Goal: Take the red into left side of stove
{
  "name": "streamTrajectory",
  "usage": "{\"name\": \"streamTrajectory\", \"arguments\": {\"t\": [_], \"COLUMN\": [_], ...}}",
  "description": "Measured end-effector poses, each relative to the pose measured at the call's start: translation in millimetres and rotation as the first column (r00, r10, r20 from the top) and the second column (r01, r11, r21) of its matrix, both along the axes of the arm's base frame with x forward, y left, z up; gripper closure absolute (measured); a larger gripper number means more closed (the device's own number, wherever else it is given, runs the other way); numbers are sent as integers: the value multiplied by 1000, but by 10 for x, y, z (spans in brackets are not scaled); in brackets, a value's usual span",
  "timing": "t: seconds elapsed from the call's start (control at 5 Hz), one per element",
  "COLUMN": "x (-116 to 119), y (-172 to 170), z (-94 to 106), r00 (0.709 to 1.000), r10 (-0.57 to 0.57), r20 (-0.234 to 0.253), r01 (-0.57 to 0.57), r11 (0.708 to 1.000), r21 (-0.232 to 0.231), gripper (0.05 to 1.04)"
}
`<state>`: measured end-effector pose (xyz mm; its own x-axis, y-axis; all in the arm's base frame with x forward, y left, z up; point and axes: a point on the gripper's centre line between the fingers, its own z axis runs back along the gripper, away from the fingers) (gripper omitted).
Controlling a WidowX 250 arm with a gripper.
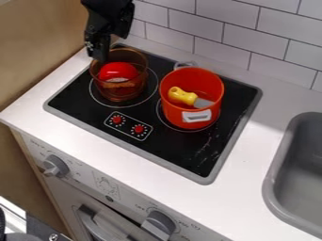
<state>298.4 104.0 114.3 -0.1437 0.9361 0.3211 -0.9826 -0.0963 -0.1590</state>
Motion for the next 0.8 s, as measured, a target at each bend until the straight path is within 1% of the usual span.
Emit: {"name": "streamTrajectory", "arguments": {"t": [0.2,0.8], "x": [-114,-292], "y": [-24,-163], "z": [4,41], "r00": [1000,999], "r10": [-16,-31], "r20": [-2,-12], "r01": [16,30], "r11": [1000,995], "r21": [-25,-91], "gripper": [83,83]}}
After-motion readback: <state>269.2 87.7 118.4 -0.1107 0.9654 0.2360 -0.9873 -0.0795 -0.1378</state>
